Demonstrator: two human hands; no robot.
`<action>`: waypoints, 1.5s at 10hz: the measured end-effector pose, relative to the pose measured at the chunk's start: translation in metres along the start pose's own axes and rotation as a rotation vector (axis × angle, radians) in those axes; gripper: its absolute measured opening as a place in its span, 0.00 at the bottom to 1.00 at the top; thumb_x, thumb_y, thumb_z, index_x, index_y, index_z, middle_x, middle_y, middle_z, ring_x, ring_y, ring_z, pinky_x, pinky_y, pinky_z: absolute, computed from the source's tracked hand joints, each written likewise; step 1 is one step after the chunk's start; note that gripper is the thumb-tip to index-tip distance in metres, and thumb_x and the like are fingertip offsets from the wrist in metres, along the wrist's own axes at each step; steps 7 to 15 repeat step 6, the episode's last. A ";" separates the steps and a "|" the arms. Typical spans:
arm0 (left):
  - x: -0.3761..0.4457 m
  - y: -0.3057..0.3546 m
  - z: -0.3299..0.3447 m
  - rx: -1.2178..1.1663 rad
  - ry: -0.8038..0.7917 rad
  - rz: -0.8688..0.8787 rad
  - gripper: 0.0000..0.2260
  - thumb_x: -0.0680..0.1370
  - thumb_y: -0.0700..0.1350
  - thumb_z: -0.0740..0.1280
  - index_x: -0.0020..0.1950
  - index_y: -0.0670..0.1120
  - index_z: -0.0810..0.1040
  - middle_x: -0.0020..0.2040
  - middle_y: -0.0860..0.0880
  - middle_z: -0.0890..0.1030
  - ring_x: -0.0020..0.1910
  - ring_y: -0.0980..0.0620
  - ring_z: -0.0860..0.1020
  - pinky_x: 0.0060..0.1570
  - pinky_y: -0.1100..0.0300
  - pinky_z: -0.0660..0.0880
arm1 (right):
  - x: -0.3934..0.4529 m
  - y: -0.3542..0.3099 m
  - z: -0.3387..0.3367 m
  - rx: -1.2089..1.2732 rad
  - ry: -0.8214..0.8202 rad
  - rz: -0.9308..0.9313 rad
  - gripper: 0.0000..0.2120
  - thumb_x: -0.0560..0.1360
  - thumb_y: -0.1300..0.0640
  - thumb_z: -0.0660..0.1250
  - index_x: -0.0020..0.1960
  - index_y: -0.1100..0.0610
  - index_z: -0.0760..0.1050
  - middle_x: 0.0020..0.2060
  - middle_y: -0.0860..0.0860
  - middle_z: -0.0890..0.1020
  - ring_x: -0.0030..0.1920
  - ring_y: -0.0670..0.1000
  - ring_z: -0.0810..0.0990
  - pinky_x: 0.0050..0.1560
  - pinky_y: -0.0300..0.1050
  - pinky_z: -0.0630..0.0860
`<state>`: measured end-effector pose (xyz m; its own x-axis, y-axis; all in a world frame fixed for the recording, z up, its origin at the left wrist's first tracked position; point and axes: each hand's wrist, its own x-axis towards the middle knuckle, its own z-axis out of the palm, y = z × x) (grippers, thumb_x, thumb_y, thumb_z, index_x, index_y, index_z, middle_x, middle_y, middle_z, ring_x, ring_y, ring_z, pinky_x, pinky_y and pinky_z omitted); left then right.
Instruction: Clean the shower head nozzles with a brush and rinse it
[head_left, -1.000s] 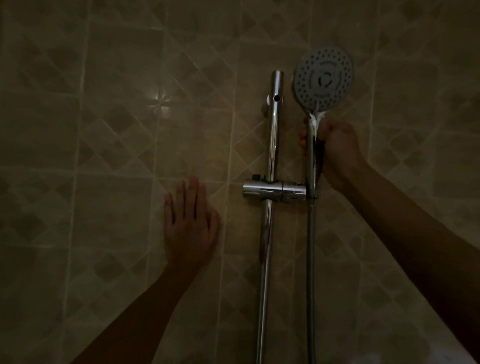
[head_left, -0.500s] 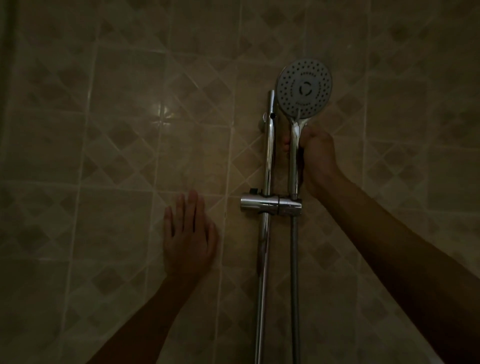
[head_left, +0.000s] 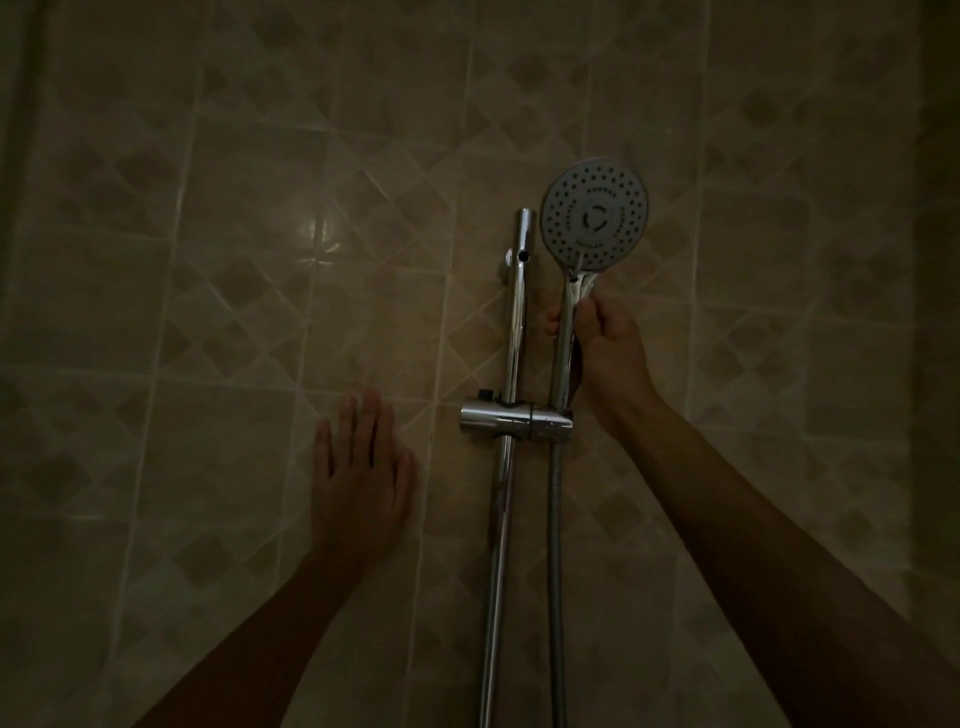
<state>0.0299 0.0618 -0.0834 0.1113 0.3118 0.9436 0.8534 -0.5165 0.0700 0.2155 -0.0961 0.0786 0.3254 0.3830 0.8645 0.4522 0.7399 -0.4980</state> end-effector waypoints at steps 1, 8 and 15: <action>0.000 0.001 -0.018 -0.015 -0.080 0.025 0.28 0.80 0.55 0.47 0.77 0.41 0.56 0.78 0.41 0.55 0.78 0.44 0.50 0.74 0.41 0.48 | -0.002 -0.010 0.004 -0.073 0.016 0.031 0.14 0.83 0.59 0.55 0.53 0.68 0.74 0.43 0.58 0.81 0.40 0.47 0.80 0.40 0.41 0.77; 0.062 0.047 -0.174 -0.231 -0.474 -0.134 0.12 0.78 0.49 0.61 0.53 0.43 0.78 0.56 0.42 0.80 0.55 0.43 0.77 0.46 0.58 0.70 | -0.027 -0.110 -0.038 -0.707 -0.400 0.327 0.09 0.76 0.57 0.63 0.37 0.55 0.74 0.41 0.55 0.79 0.34 0.48 0.74 0.36 0.41 0.71; 0.062 0.047 -0.174 -0.231 -0.474 -0.134 0.12 0.78 0.49 0.61 0.53 0.43 0.78 0.56 0.42 0.80 0.55 0.43 0.77 0.46 0.58 0.70 | -0.027 -0.110 -0.038 -0.707 -0.400 0.327 0.09 0.76 0.57 0.63 0.37 0.55 0.74 0.41 0.55 0.79 0.34 0.48 0.74 0.36 0.41 0.71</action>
